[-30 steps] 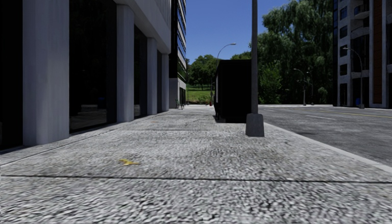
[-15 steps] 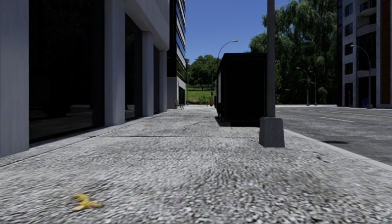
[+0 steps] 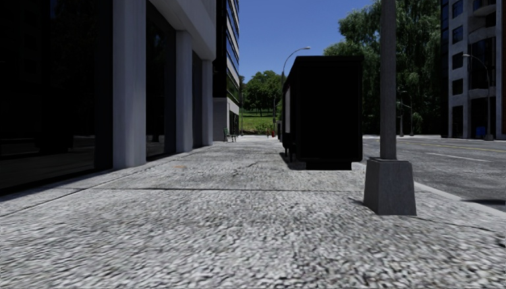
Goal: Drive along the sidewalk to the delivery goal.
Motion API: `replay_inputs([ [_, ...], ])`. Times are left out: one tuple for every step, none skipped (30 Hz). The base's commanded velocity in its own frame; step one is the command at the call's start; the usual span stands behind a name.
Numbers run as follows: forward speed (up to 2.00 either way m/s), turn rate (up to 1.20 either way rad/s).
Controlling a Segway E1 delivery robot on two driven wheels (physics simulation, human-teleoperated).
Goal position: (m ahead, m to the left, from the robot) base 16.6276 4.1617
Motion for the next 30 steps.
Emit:
replay_inputs([
  [2.00, 0.00],
  [2.00, 0.00],
  [2.00, 0.00],
  [2.00, 0.00],
  [2.00, 0.00],
  [2.00, 0.00],
  [2.00, 0.00],
  [2.00, 0.00],
  [2.00, 0.00],
  [2.00, 0.00],
  [2.00, 0.00],
  [2.00, 0.00],
  [2.00, 0.00],
  [2.00, 0.00],
  [2.00, 0.00],
  [2.00, 0.00],
  [2.00, 0.00],
  [2.00, 0.00],
  [2.00, 0.00],
  [2.00, 0.00],
  [2.00, 0.00],
  [2.00, 0.00],
  [2.00, 0.00],
  [2.00, 0.00],
  [2.00, 0.00],
  [2.00, 0.00],
  [2.00, 0.00],
  [2.00, 0.00],
  [2.00, 0.00],
  [2.00, 0.00],
])
